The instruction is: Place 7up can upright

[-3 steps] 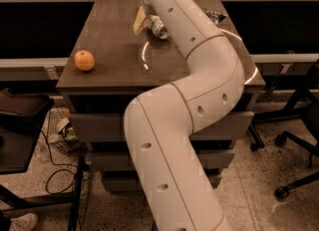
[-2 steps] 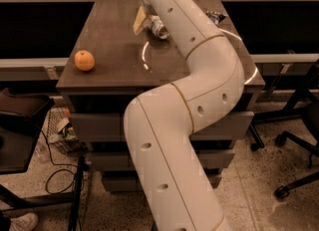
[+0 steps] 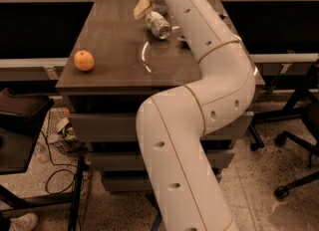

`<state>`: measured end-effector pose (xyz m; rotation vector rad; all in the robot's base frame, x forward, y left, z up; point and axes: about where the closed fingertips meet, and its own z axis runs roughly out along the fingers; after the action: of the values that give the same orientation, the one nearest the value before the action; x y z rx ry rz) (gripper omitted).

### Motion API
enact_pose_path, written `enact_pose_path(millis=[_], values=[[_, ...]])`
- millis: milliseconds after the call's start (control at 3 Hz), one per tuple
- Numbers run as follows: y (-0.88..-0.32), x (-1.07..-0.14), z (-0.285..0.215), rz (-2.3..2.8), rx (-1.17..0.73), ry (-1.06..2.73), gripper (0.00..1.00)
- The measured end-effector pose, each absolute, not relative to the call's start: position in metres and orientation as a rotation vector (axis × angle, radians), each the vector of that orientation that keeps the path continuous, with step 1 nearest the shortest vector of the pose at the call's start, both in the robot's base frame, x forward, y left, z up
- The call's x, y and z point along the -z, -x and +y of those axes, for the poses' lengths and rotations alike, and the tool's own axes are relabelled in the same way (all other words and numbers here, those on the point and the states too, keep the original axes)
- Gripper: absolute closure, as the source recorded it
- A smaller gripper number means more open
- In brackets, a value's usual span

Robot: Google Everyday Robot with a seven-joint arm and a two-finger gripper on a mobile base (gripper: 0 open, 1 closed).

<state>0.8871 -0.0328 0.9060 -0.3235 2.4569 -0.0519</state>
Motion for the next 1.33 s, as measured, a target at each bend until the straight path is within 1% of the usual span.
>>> enact_pose_path(millis=[667, 1333], values=[[-0.914, -0.930, -0.044, 2.288, -0.167, 0.161, 0.00], [-0.920, -0.928, -0.040, 2.255, -0.160, 0.135, 0.00]])
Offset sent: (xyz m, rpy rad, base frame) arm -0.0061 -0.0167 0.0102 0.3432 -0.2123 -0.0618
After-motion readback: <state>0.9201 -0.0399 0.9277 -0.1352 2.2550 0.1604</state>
